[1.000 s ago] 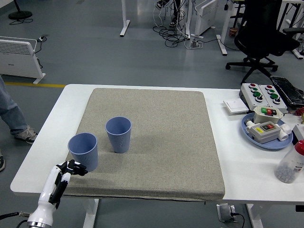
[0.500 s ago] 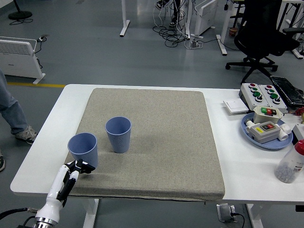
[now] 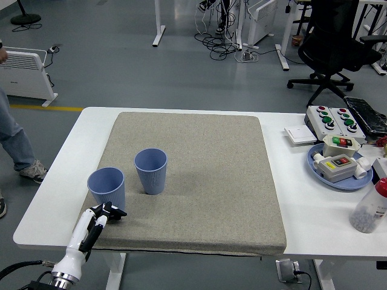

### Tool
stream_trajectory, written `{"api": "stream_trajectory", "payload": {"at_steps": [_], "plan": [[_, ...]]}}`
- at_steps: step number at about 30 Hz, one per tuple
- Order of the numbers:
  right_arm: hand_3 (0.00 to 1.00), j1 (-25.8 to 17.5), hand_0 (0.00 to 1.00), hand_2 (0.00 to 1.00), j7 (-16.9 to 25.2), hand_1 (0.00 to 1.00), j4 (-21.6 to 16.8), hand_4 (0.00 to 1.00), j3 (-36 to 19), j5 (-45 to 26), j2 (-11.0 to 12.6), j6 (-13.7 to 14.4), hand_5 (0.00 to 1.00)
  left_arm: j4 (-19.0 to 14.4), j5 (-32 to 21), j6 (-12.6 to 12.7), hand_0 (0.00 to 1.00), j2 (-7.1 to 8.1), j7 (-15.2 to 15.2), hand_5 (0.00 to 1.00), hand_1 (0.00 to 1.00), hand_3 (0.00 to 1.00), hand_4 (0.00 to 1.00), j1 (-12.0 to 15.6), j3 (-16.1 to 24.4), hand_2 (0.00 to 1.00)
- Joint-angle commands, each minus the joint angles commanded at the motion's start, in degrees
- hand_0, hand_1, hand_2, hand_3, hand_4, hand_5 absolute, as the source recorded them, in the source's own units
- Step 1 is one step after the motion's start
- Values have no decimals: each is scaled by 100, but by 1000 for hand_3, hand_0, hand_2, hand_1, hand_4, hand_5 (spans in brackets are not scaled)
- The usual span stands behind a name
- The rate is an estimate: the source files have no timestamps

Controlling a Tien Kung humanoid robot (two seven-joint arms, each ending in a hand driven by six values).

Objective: Push cup pick cup insert cup

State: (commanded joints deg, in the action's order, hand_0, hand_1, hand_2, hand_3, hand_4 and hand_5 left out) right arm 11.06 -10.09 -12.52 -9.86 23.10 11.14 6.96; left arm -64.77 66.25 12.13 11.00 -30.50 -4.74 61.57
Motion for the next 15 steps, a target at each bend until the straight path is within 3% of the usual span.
{"api": "stream_trajectory", "payload": {"at_steps": [1, 15], "plan": [[597, 1, 729, 703, 1, 667, 0, 163, 2, -4, -1, 1, 388, 18, 20, -32, 643, -2, 30, 998, 649, 528, 536, -19, 5, 589], [598, -3, 729, 703, -1, 667, -4, 163, -3, 0, -8, 1, 389, 390, 182, -153, 668, -61, 187, 998, 671, 555, 533, -508, -39, 611]]}}
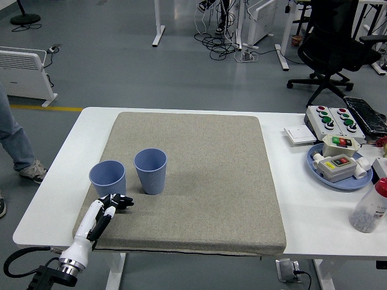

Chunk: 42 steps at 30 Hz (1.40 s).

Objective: Push cup pick cup insert cup

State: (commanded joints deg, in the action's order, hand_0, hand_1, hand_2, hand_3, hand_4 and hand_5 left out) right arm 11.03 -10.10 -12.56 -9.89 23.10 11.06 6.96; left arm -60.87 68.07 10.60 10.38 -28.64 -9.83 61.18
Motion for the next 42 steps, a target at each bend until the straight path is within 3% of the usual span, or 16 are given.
{"api": "stream_trajectory", "payload": {"at_steps": [9, 26, 42], "plan": [[597, -28, 729, 703, -12, 667, -6, 163, -23, 35, -15, -4, 390, 290, -89, -28, 664, 85, -4, 998, 671, 555, 532, -285, -81, 613], [598, -117, 729, 704, -55, 667, -11, 162, -88, 155, -27, -25, 389, 972, -369, -158, 658, 77, -54, 998, 677, 561, 526, -852, -198, 616], [598, -99, 728, 705, -50, 667, -14, 162, -78, 155, -40, -37, 387, 1611, -746, -269, 645, 129, -60, 998, 674, 562, 524, -1552, -485, 615]]}}
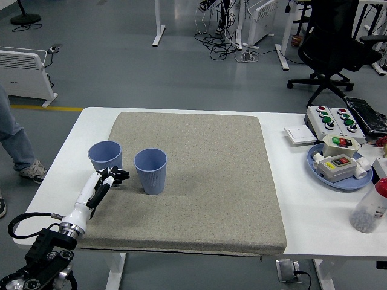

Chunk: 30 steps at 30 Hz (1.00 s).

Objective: Push cup pick cup insert cup

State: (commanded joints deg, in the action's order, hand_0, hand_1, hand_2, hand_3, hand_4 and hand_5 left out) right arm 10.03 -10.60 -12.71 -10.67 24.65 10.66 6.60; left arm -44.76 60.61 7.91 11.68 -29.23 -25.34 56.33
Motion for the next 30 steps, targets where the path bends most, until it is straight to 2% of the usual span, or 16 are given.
{"api": "stream_trajectory", "payload": {"at_steps": [14, 23, 30], "plan": [[598, 19, 728, 705, -2, 668, -1, 162, -2, 16, -6, -7, 388, 591, -381, -71, 645, 14, -62, 998, 674, 561, 524, -599, -442, 614], [598, 21, 729, 705, -7, 667, -3, 163, -5, 25, -4, -12, 388, 839, -468, -96, 645, -27, -89, 998, 672, 560, 524, -730, -526, 611], [598, 21, 729, 705, 3, 667, -4, 163, 21, -17, -2, -8, 390, 699, -387, -61, 630, -9, -84, 998, 670, 559, 527, -644, -394, 608]]}}
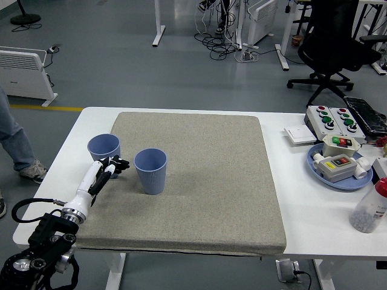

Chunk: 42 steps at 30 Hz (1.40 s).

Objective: Push cup pick cup insert cup

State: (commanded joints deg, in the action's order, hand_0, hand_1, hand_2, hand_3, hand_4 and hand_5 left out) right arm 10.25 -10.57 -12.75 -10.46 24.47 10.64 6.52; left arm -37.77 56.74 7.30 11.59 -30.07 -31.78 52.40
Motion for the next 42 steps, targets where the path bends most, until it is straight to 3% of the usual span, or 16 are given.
{"api": "stream_trajectory", "payload": {"at_steps": [10, 21, 22, 23, 27, 28, 33, 34, 35, 39, 40, 42], "plan": [[598, 3, 730, 705, 6, 667, 3, 162, 7, -15, 1, 4, 391, -663, 493, 225, 564, 118, 142, 998, 632, 552, 535, 326, 465, 589], [597, 25, 729, 705, 37, 668, 4, 163, 69, -102, 12, 19, 390, -1732, 1084, 584, 513, 305, 308, 998, 591, 548, 543, 806, 1179, 565], [597, 26, 729, 705, 36, 667, 5, 163, 67, -101, 12, 19, 390, -1869, 1107, 600, 425, 355, 309, 998, 564, 543, 590, 840, 1209, 552], [597, 27, 729, 705, 35, 667, 5, 163, 66, -99, 12, 19, 390, -2029, 1130, 613, 425, 397, 311, 998, 564, 543, 590, 861, 1227, 552], [597, 20, 729, 705, 32, 667, 5, 163, 65, -104, 12, 18, 390, -2423, 1213, 659, 425, 507, 298, 998, 564, 543, 590, 843, 1234, 552], [597, 16, 729, 705, 29, 667, 5, 163, 58, -94, 12, 17, 389, -2514, 1245, 677, 376, 535, 287, 998, 550, 539, 708, 815, 1230, 540], [597, -10, 729, 705, 18, 667, 5, 163, 46, -83, 12, 14, 389, -2876, 1458, 758, 376, 669, 281, 998, 550, 539, 708, 586, 1163, 540], [597, -17, 730, 706, 18, 667, 5, 163, 48, -89, 12, 14, 389, -2915, 1545, 770, 408, 694, 306, 853, 585, 606, 846, 509, 1137, 590], [597, -19, 730, 706, 18, 667, 4, 163, 48, -90, 13, 14, 389, -2926, 1572, 773, 408, 702, 313, 853, 585, 606, 846, 487, 1129, 590], [597, -39, 730, 706, 5, 667, 4, 163, 25, -52, 15, 8, 389, -2941, 2478, 274, 408, 830, 1062, 853, 585, 606, 846, 59, 984, 590], [597, -47, 730, 706, 2, 667, 4, 163, 20, -49, 15, 7, 390, -2917, 2702, 68, 706, 857, 1271, 811, 801, 870, 941, -62, 931, 844], [597, -58, 730, 706, -5, 667, 3, 163, 12, -34, 14, 3, 390, -2826, 3186, -401, 706, 912, 1744, 811, 801, 870, 941, -324, 755, 844]]}}
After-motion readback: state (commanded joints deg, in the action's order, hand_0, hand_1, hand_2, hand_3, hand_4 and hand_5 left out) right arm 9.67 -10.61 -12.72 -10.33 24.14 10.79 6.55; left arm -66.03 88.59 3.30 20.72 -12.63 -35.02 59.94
